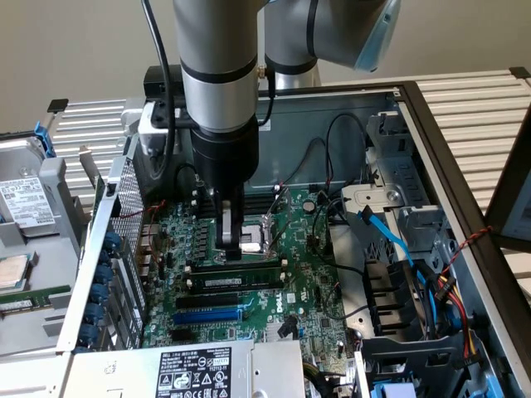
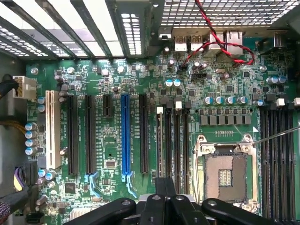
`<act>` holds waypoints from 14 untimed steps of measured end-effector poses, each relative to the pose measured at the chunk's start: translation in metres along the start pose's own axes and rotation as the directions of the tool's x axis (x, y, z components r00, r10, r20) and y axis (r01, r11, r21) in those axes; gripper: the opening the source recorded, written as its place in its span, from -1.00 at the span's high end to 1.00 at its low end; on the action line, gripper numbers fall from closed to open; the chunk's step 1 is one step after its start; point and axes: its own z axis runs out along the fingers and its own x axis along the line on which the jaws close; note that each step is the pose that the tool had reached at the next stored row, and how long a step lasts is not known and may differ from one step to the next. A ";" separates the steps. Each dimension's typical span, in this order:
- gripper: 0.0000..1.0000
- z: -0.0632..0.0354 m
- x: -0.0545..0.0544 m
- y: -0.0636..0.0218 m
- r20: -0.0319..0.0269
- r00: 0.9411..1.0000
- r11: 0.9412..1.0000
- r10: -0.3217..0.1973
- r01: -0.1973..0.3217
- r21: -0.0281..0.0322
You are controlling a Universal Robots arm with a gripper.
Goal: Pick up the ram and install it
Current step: 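Press down the ram until it locks into place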
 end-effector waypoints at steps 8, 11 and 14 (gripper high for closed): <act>0.80 0.0002 0.000 0.0001 0.002 0.991 0.991 0.134 -0.134 0.004; 0.80 0.0004 0.000 0.0001 0.003 0.983 0.983 0.185 -0.185 0.005; 0.80 0.0007 0.000 0.0001 0.004 0.972 0.972 0.234 -0.234 0.006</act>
